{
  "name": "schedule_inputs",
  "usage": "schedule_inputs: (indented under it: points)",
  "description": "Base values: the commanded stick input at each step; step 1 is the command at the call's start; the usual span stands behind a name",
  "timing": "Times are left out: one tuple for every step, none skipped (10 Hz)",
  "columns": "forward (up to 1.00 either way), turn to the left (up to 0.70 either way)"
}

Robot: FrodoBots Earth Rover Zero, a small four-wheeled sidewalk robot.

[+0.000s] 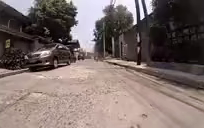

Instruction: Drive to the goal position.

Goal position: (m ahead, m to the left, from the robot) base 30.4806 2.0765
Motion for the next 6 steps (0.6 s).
schedule_inputs:
  points:
    - [1.0,0.0]
    - [1.0,0.03]
    - [1.0,0.19]
    - [1.0,0.35]
    - [1.0,0.36]
    - [1.0,0.33]
